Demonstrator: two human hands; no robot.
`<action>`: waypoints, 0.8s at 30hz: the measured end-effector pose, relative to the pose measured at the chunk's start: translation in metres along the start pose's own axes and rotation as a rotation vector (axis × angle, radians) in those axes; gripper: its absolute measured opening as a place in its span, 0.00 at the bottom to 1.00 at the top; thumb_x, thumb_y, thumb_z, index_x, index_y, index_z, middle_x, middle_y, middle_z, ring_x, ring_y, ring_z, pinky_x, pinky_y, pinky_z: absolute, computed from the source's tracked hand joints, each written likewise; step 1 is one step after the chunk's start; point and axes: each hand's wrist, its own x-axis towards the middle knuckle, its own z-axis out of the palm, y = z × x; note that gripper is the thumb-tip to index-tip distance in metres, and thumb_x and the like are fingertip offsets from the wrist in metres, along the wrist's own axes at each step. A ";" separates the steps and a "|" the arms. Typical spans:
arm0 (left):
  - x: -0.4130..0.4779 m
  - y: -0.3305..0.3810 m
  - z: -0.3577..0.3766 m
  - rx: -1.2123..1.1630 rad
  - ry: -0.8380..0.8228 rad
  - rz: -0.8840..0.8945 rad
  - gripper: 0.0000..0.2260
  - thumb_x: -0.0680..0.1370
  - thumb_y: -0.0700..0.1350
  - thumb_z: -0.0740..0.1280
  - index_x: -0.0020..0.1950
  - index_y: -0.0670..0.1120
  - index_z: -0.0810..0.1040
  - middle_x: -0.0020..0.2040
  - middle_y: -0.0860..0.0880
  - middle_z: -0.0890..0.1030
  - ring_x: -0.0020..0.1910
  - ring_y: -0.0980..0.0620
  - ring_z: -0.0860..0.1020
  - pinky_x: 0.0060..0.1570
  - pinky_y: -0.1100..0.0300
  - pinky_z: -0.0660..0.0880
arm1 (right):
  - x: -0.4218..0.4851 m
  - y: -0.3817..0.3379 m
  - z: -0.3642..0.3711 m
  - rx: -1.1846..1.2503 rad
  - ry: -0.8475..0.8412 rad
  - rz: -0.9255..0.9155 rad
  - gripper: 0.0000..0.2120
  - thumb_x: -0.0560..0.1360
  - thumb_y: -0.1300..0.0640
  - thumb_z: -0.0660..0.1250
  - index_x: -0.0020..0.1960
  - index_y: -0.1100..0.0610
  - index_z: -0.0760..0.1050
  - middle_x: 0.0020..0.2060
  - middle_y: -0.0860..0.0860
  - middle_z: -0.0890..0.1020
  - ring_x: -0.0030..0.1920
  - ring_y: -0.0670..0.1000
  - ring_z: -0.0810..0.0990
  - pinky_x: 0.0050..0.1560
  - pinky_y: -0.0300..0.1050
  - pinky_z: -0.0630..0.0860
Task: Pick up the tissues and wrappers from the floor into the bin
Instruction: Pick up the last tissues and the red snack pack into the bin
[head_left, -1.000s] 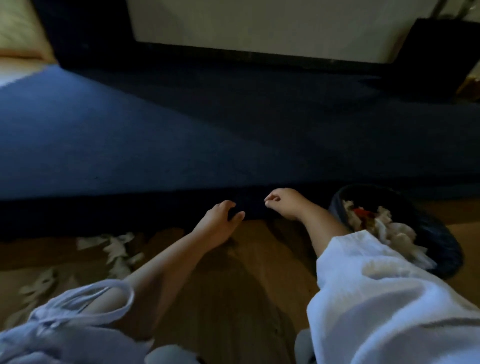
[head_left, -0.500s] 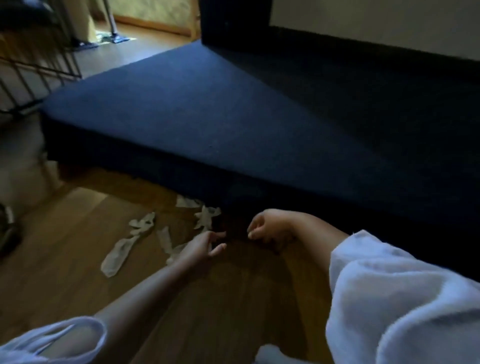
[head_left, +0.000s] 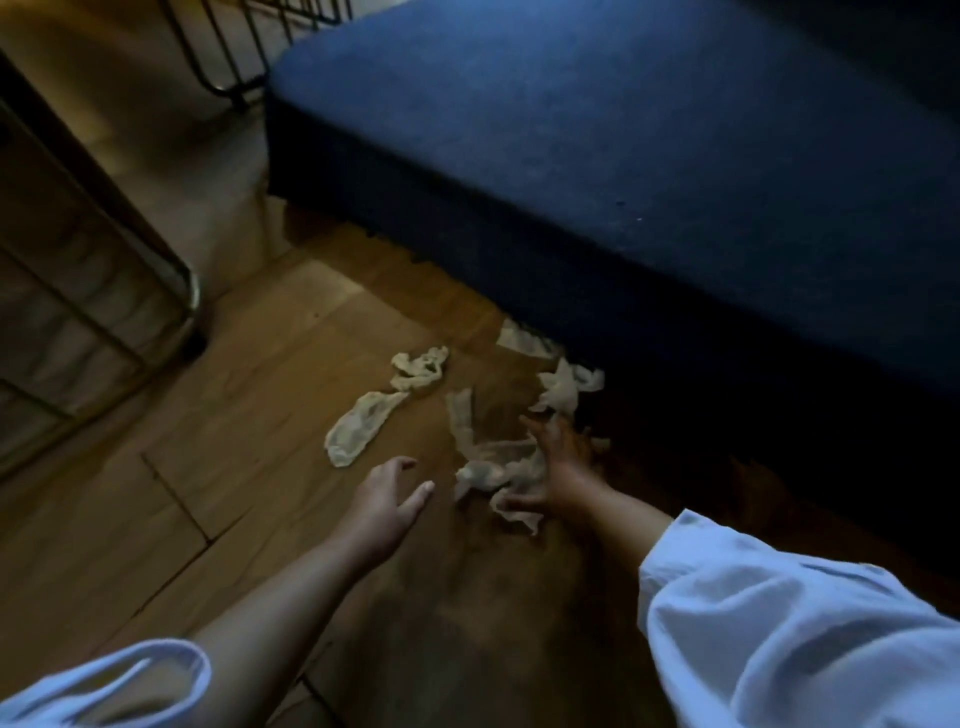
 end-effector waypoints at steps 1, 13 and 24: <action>0.007 -0.005 -0.002 -0.018 0.040 -0.024 0.21 0.78 0.52 0.61 0.70 0.47 0.66 0.70 0.46 0.67 0.69 0.48 0.66 0.65 0.54 0.65 | 0.007 0.001 0.008 0.037 0.030 -0.010 0.52 0.58 0.32 0.72 0.72 0.35 0.44 0.75 0.51 0.41 0.76 0.58 0.40 0.74 0.59 0.52; 0.109 -0.057 -0.016 -0.113 0.250 -0.353 0.33 0.76 0.58 0.62 0.75 0.45 0.57 0.77 0.42 0.49 0.75 0.40 0.52 0.71 0.46 0.57 | 0.021 0.009 0.064 0.293 0.128 -0.409 0.13 0.72 0.61 0.61 0.56 0.59 0.72 0.51 0.58 0.74 0.52 0.46 0.72 0.51 0.36 0.70; 0.108 -0.002 0.055 0.023 0.099 -0.113 0.37 0.73 0.67 0.57 0.76 0.54 0.50 0.78 0.48 0.46 0.77 0.44 0.45 0.73 0.42 0.42 | 0.085 0.017 -0.047 0.565 0.587 0.002 0.17 0.77 0.57 0.53 0.54 0.68 0.73 0.52 0.62 0.74 0.54 0.56 0.74 0.50 0.38 0.65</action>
